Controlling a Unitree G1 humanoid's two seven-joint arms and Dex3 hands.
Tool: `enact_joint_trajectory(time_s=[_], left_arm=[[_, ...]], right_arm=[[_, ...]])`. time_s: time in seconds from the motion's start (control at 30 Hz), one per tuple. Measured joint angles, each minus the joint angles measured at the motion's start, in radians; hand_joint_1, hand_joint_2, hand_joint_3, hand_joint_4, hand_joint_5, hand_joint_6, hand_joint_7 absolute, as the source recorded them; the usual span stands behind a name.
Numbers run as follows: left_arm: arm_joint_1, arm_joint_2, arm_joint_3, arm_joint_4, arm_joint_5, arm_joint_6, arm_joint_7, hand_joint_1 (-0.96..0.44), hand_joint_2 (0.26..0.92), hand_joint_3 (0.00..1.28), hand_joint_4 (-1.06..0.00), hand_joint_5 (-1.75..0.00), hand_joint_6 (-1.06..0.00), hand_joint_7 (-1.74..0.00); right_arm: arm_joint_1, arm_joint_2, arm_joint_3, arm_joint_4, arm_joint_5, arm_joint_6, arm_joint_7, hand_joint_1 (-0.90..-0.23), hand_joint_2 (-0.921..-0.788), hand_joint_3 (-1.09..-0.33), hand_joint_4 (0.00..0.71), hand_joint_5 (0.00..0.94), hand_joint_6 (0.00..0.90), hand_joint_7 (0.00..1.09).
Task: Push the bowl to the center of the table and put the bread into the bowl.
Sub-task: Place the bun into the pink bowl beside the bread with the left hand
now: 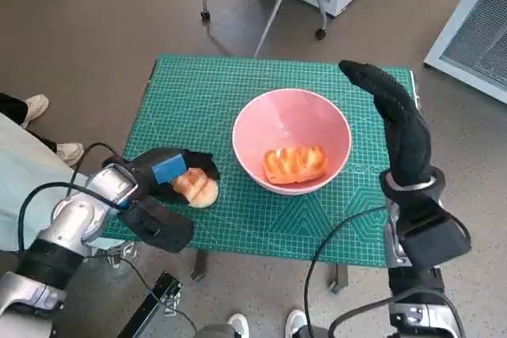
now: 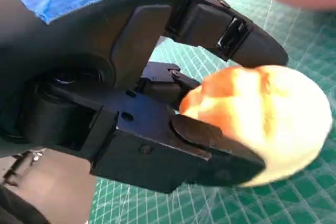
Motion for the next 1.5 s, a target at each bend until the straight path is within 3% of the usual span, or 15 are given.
enact_joint_trajectory(time_s=[0.13, 0.3, 0.6, 0.9, 1.07, 1.27, 1.4, 1.43, 1.47, 1.5], left_arm=[[-0.006, 0.007, 0.072, -0.065, -0.071, 0.004, -0.013, 0.00, 0.919, 0.06, -0.63, -1.27, -0.71, -1.03], [-0.042, 0.006, 0.171, -0.129, -0.163, 0.026, -0.011, 0.00, 0.916, 0.04, -0.65, -1.17, -0.73, -1.09], [-0.133, -0.051, 0.257, -0.218, -0.221, 0.059, 0.061, 0.00, 0.913, 0.03, -0.67, -1.12, -0.75, -1.10], [-0.223, -0.180, 0.213, -0.217, -0.216, 0.055, 0.134, 0.00, 0.916, 0.01, -0.67, -1.10, -0.78, -1.08], [-0.284, -0.248, 0.157, -0.136, -0.213, 0.021, 0.171, 0.00, 0.917, 0.01, -0.68, -1.09, -0.78, -1.08], [-0.345, -0.313, 0.089, 0.018, -0.189, -0.018, 0.209, 0.00, 0.920, 0.03, -0.66, -1.12, -0.73, -1.13], [-0.375, -0.347, 0.053, 0.124, -0.184, -0.038, 0.221, 0.00, 0.921, 0.13, -0.54, -1.23, -0.63, -1.24], [-0.382, -0.354, 0.046, 0.149, -0.184, -0.038, 0.220, -0.12, 0.921, 0.20, -0.46, -1.01, -0.55, -1.34], [-0.386, -0.360, 0.040, 0.170, -0.186, -0.037, 0.212, -0.17, 0.921, 0.22, -0.45, -0.89, -0.52, -1.37], [-0.389, -0.365, 0.036, 0.183, -0.187, -0.030, 0.198, -0.16, 0.903, 0.23, -0.42, -0.66, -0.43, -1.26]], right_arm=[[0.000, 0.000, 0.000, 0.001, 0.001, 0.000, 0.000, -0.606, -0.921, -0.836, 0.308, 0.054, -0.001, 0.82], [0.000, 0.001, 0.000, 0.003, 0.001, 0.000, 0.000, -0.606, -0.921, -0.836, 0.309, 0.055, -0.001, 0.82], [-0.003, 0.001, -0.002, 0.014, 0.001, -0.002, 0.000, -0.614, -0.921, -0.832, 0.310, 0.057, -0.001, 0.82], [-0.007, 0.001, -0.003, 0.032, 0.001, -0.012, 0.000, -0.607, -0.921, -0.835, 0.310, 0.058, -0.001, 0.82], [-0.008, 0.001, -0.003, 0.035, 0.000, -0.017, 0.000, -0.605, -0.921, -0.837, 0.309, 0.058, -0.001, 0.82], [-0.008, 0.000, -0.005, 0.034, 0.002, -0.019, 0.000, -0.591, -0.921, -0.837, 0.309, 0.059, -0.001, 0.82], [-0.005, -0.004, -0.008, 0.033, 0.008, -0.019, 0.001, -0.596, -0.921, -0.833, 0.308, 0.059, -0.001, 0.81], [-0.005, -0.004, -0.009, 0.032, 0.012, -0.019, 0.001, -0.599, -0.921, -0.831, 0.306, 0.058, -0.001, 0.81], [-0.004, -0.005, -0.009, 0.032, 0.016, -0.020, 0.002, -0.600, -0.921, -0.830, 0.306, 0.058, -0.001, 0.81], [-0.003, -0.005, -0.010, 0.031, 0.020, -0.020, 0.003, -0.603, -0.921, -0.828, 0.306, 0.057, -0.001, 0.81]])
